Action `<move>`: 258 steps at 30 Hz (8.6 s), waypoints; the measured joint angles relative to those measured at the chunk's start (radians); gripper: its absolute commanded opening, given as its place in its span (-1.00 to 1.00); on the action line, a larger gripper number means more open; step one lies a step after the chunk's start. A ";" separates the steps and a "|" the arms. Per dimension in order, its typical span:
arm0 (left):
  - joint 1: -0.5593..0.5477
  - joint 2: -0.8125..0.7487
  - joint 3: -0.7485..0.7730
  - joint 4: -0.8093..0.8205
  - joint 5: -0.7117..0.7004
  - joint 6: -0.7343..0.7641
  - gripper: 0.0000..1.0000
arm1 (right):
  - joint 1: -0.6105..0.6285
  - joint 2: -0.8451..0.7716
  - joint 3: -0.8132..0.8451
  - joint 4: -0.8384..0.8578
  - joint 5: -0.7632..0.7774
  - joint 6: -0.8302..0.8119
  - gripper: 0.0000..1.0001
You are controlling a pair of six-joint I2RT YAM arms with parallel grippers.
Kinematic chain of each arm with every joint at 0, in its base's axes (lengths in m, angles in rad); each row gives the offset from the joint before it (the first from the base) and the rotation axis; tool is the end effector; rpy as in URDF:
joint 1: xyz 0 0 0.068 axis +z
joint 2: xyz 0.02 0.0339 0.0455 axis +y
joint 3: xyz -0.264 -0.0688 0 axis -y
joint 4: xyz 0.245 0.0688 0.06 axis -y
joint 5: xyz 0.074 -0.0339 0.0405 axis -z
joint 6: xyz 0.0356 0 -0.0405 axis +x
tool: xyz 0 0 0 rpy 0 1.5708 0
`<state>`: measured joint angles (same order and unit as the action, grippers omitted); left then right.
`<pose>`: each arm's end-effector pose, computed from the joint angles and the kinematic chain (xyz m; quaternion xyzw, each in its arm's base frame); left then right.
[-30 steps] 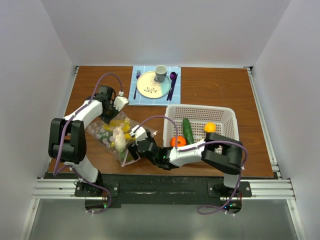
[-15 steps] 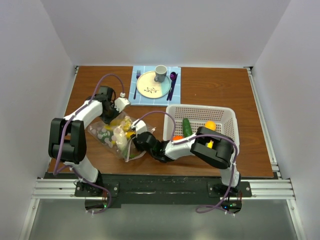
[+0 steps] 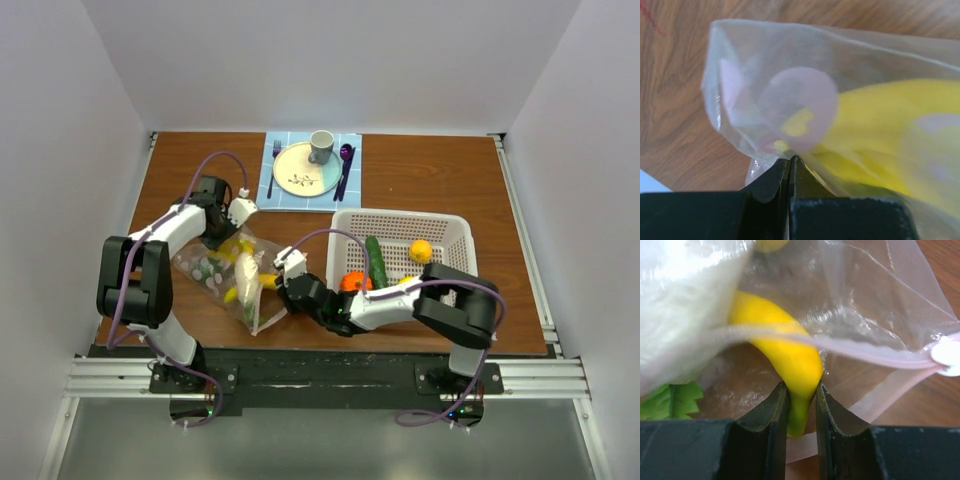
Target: Open the zip-top bag and remove the fake food
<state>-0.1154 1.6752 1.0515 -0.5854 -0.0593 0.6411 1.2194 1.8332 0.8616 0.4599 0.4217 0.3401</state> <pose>0.3183 -0.0348 0.1792 0.3582 0.9157 0.0749 0.1660 0.1407 0.3415 0.1478 -0.2635 0.8087 0.2189 0.4782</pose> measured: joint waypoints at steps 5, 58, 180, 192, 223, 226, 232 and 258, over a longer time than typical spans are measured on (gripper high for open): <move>0.013 0.013 -0.006 0.034 -0.045 0.000 -1.00 | 0.078 -0.160 -0.028 -0.080 0.065 0.021 -1.00; 0.151 -0.078 0.105 -0.189 0.174 0.154 -1.00 | -0.177 -0.403 0.050 -1.222 0.739 0.502 -0.09; 0.128 -0.135 0.136 -0.366 0.396 0.050 -1.00 | 0.043 0.131 0.184 -0.154 0.031 0.075 -0.02; 0.293 -0.114 0.166 -0.394 0.451 0.064 -1.00 | 0.044 0.004 0.128 -0.253 0.026 0.090 -0.84; 0.281 -0.087 0.232 -0.273 0.312 0.080 -1.00 | -0.039 -0.634 0.027 -0.863 0.449 0.304 -0.83; 0.224 -0.107 0.260 -0.306 0.353 0.065 -1.00 | -0.058 -0.565 0.006 -1.025 0.544 0.441 -0.47; 0.144 -0.137 0.260 -0.377 0.404 0.032 -1.00 | -0.058 -0.511 -0.009 -1.153 0.610 0.542 0.97; 0.133 -0.068 0.132 -0.212 0.188 0.021 -1.00 | 0.195 -0.246 -0.072 -0.367 0.412 0.000 0.56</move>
<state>0.0174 1.6070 1.1839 -0.7979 0.1291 0.6621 1.4143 1.5875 0.7898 0.0929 0.8341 0.3401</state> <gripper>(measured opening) 0.012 0.781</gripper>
